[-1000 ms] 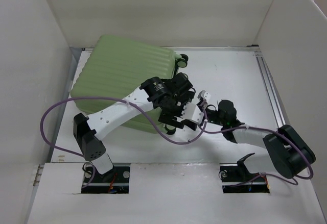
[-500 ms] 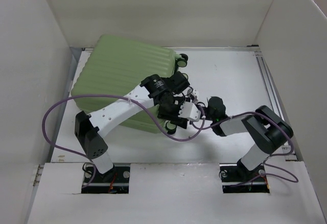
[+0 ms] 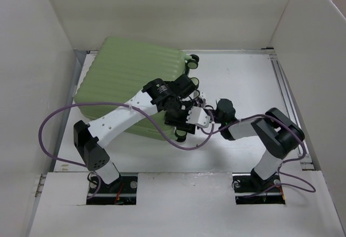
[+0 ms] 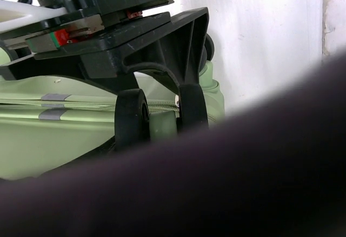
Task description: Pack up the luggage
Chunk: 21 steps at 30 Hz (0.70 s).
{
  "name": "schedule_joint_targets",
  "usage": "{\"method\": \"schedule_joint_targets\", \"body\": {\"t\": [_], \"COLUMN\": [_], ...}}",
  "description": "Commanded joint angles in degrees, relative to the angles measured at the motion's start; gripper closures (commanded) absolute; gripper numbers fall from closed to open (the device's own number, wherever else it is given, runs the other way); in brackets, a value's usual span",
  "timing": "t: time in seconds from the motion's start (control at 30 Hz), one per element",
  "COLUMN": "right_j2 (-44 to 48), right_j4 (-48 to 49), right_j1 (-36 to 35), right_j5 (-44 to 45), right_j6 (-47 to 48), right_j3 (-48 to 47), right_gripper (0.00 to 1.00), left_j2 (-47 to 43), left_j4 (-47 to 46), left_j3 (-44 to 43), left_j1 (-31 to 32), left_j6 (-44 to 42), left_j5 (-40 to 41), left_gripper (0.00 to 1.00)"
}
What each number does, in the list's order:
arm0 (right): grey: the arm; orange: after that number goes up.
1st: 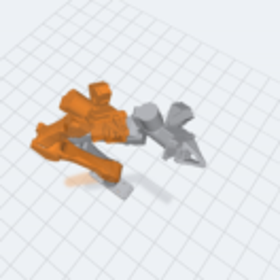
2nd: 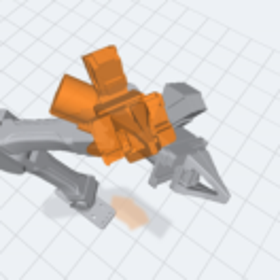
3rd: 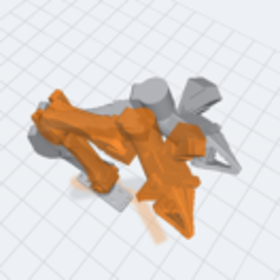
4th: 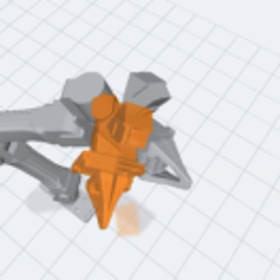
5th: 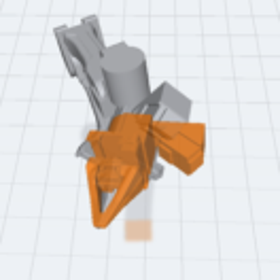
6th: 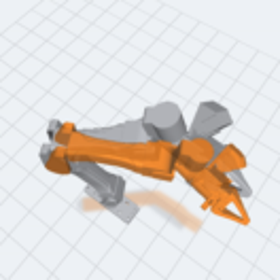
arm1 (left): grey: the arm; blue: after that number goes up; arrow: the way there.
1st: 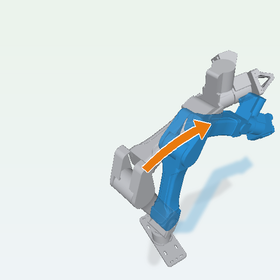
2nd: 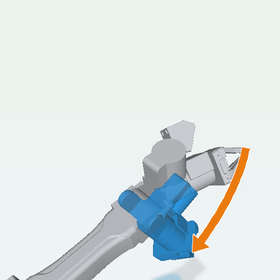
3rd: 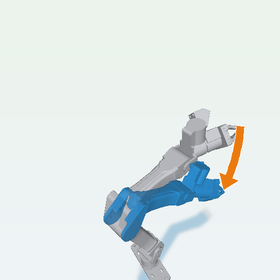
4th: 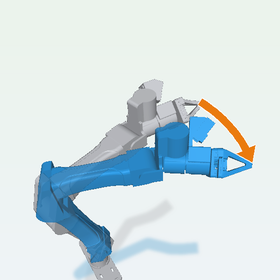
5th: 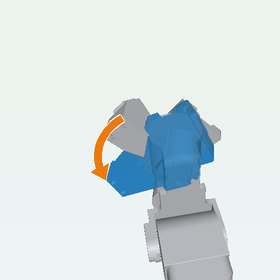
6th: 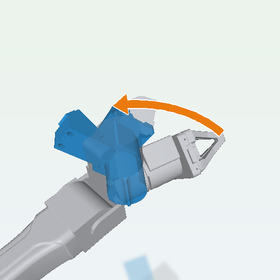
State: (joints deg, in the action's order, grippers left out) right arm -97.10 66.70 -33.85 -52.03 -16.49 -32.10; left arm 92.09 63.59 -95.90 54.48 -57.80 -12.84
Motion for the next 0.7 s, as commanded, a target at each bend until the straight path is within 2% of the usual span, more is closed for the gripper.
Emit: {"method": "schedule_joint_targets", "body": {"t": [0.0, 0.33, 0.43, 0.63, 0.67], "right_j2": [-1.0, -4.7, -6.0, -8.6, -9.2], "right_j4": [2.9, 6.3, 7.0, 16.0, 16.8], "right_j1": [-0.8, -2.4, -3.0, -3.0, -3.0], "right_j5": [-3.3, -1.8, -1.2, -0.7, -0.7], "right_j6": [0.2, -1.9, -3.2, -9.8, -10.7], "right_j3": [-0.9, -2.9, -4.2, -4.2, -4.7], "right_gripper": [0.26, 0.29, 0.34, 0.38, 0.43], "left_j2": [-7.2, -7.7, -8.2, -8.2, -8.2], "left_j4": [-8.0, -9.9, -11.0, -11.6, -11.6], "left_j3": [-4.0, -4.2, -3.7, -3.0, -3.0], "left_j1": [0.4, 0.4, 0.4, 0.4, 0.4], "left_j6": [-3.4, -3.4, -2.8, -2.8, -2.3], "left_j5": [-4.2, -3.6, -3.6, -4.7, -4.7], "left_gripper": [1.0, 1.0, 1.0, 1.0, 1.0]}}
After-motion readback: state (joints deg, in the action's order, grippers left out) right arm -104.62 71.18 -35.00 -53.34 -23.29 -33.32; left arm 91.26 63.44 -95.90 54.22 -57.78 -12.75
